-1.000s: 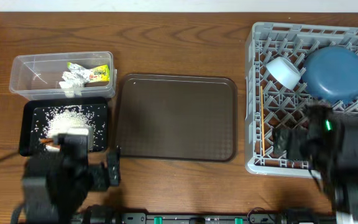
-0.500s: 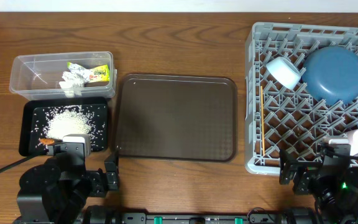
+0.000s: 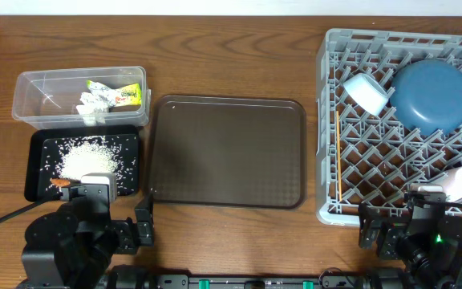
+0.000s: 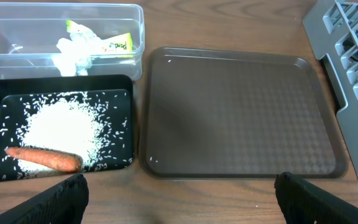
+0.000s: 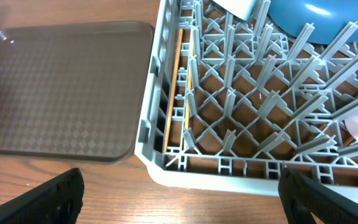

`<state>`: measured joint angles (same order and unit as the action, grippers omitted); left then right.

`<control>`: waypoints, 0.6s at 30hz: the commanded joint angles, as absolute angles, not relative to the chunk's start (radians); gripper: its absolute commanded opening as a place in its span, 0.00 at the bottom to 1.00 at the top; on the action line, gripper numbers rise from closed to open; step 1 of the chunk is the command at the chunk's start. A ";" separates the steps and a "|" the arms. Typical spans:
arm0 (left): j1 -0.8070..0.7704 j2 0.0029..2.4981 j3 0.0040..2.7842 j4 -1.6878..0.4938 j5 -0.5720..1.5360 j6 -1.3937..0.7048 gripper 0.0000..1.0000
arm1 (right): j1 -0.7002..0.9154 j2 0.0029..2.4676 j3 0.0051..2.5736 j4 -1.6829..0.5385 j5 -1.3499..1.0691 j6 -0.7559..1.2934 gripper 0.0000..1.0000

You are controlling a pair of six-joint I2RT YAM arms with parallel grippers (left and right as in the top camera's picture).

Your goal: Sort waste into correct bins and load items into the dishwasher rack

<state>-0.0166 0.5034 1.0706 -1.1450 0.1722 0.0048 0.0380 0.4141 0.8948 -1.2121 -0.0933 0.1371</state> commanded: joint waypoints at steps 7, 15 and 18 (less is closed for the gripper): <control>-0.017 0.504 1.062 -1.143 0.156 0.019 0.98 | 0.053 0.326 0.883 -1.193 -0.087 0.141 0.99; -0.017 0.504 1.062 -1.143 0.156 0.019 0.98 | 0.043 0.081 0.731 -1.019 -0.086 0.042 0.99; -0.017 0.504 1.062 -1.143 0.156 0.019 0.98 | 0.033 0.009 0.618 -0.915 -0.086 0.035 0.99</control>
<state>-0.0166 0.5034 1.0698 -1.1439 0.1719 0.0048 0.0380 0.0559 0.7048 -0.9630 -0.0929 0.0742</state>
